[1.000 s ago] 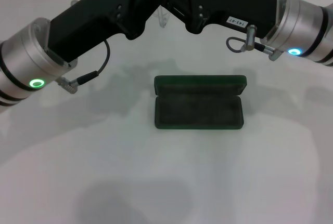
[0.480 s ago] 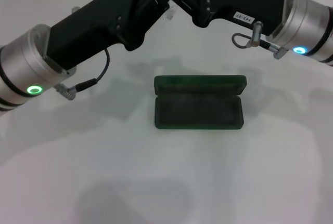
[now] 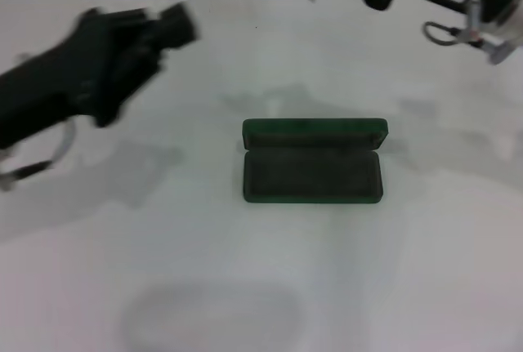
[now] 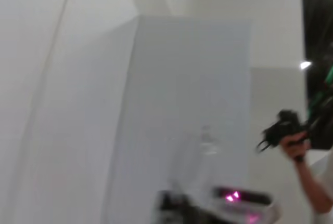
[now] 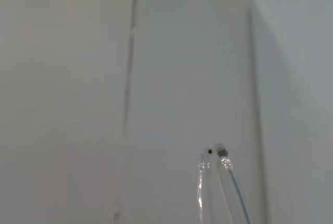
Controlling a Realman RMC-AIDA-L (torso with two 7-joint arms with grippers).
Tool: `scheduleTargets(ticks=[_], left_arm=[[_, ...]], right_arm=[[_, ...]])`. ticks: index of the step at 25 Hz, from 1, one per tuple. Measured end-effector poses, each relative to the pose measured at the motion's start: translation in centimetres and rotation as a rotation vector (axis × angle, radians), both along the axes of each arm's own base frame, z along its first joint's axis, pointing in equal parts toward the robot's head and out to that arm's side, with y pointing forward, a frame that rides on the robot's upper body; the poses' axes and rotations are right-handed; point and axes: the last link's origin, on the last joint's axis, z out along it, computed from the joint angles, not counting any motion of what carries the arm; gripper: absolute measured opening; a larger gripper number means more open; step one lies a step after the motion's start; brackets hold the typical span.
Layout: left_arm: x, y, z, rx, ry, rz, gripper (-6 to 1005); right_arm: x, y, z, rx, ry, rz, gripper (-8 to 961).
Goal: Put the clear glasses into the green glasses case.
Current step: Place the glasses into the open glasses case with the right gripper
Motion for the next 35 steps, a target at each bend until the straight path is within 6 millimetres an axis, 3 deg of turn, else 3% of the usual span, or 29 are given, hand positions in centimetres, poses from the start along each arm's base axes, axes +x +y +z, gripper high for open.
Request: scheduleTargets(ticks=[1,4,6,11,14,17,20,26,35], left_arm=[[-1.6,-0.2,1.4,0.023,0.027,0.039,44],[-3.9,-0.6,3.8,0.065,0.064,0.109,44],[-5.1,-0.8,5.4,0.095,0.08,0.157,44],[-6.6,-1.2,8.0,0.182,0.09,0.245,44],[-6.9,-1.4,8.3,0.214,0.088,0.273,44],[-7.0,-1.3,8.3,0.223,0.087,0.282,44],[-7.1,-1.4,8.0,0.226,0.087,0.285,44],[-7.3,-1.7,7.3,0.219,0.089,0.294,44],[-7.4,-1.7,6.5,0.209,0.077,0.315,44]], right_arm=[[0.0,-0.3,0.8,-0.02,-0.034,0.007,117],[-0.5,-1.0,2.1,-0.046,-0.107,0.035,117],[-1.3,-2.9,3.4,-0.065,-0.303,0.065,118],[-3.0,-5.1,3.2,-0.054,-0.683,-0.015,118],[-4.1,-5.8,2.2,-0.055,-0.931,-0.1,118],[-4.6,-5.7,1.4,-0.073,-1.03,-0.146,118],[-5.1,-5.4,-0.6,-0.12,-1.126,-0.171,117],[-3.6,-5.3,-5.4,-0.063,-1.345,-0.183,117],[-2.3,-5.0,-8.1,0.047,-1.434,-0.152,118]])
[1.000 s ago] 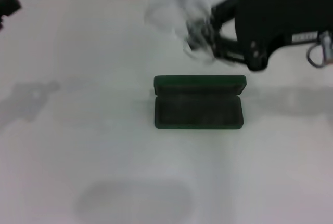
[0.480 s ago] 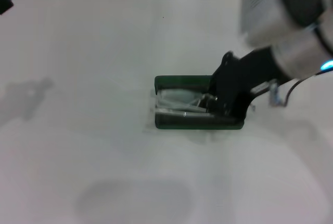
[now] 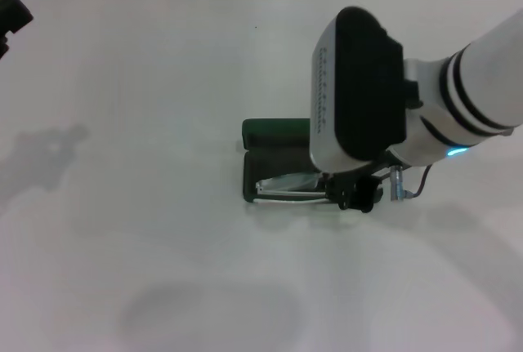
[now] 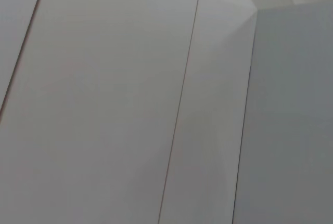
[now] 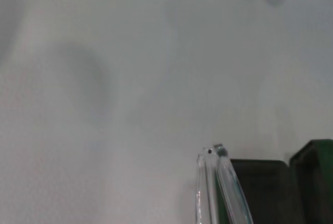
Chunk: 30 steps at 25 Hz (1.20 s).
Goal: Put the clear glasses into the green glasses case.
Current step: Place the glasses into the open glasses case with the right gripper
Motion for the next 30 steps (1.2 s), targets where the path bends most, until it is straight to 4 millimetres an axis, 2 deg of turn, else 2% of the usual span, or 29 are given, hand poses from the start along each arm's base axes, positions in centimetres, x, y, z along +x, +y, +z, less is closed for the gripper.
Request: scheduleTargets(ticks=[16,30], left_arm=[[0.1,0.7,-0.4,-0.005,-0.003,0.017,45],[-0.1,0.5,-0.7,0.004,-0.007,0.024,45]], right_arm=[[1.0,1.4,-3.0,0.101,-0.044,0.111,117],[1.5,1.7,-3.3,0.133,-0.069,0.125,118]])
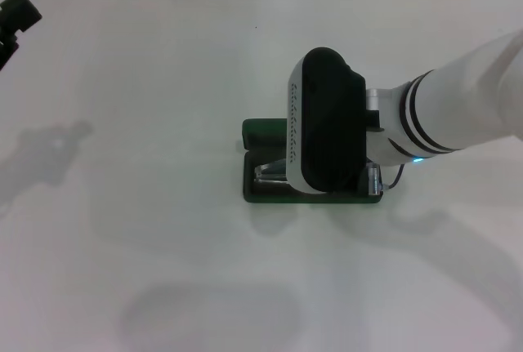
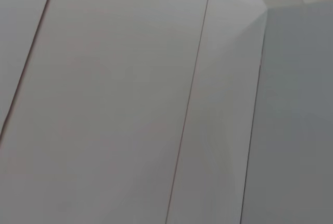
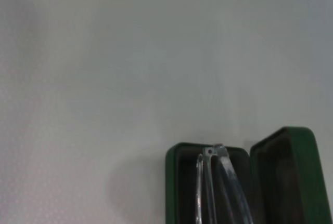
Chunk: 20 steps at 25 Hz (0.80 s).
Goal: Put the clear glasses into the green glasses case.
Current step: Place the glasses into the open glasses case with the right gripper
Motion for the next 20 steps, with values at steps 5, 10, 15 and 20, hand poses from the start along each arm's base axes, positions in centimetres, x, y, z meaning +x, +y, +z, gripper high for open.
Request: scheduleTargets(ticks=[5,10,15,20], left_arm=[[0.06,0.05,-0.06,-0.002,0.0,-0.003,45],[0.07,0.07,-0.05,0.0,-0.001,-0.003,45],[0.1,0.08,-0.12,0.001,-0.001,-0.004,45],[0.05,0.03,-0.16,0.001,-0.002,-0.002,45]], right_arm=[[0.2,0.15,0.05,0.013,-0.008,-0.006,118],[0.35,0.21,0.03,0.014,-0.012,-0.008,117],[0.34,0.29,0.01,0.017,-0.009,-0.007,118],[0.28,0.29,-0.03,0.017,-0.007,-0.003,125]])
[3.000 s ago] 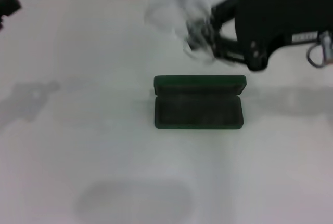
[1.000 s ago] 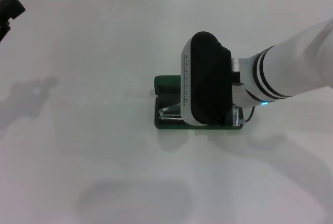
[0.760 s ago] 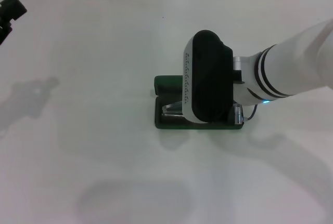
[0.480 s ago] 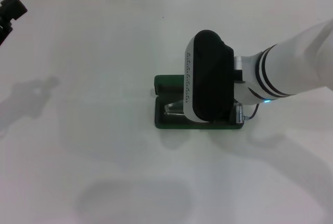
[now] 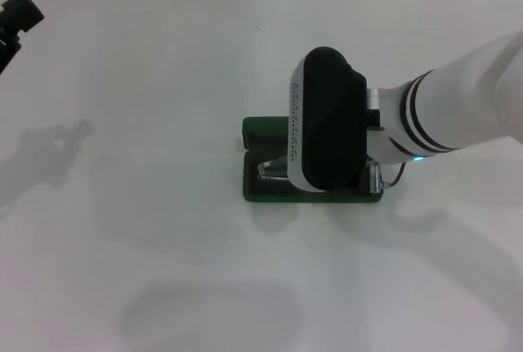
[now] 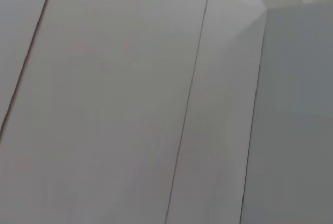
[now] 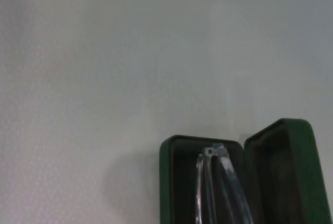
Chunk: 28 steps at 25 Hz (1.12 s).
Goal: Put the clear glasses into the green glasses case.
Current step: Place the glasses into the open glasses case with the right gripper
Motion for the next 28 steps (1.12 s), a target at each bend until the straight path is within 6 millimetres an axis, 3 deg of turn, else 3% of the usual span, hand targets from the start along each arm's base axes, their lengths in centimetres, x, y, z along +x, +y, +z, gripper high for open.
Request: scheduleTargets(ticks=[28], left_arm=[[-0.3,-0.3,-0.2,-0.004,-0.004,0.013,46]], right_arm=[[-0.2,-1.3,0.2,-0.017,0.019,0.003,158]])
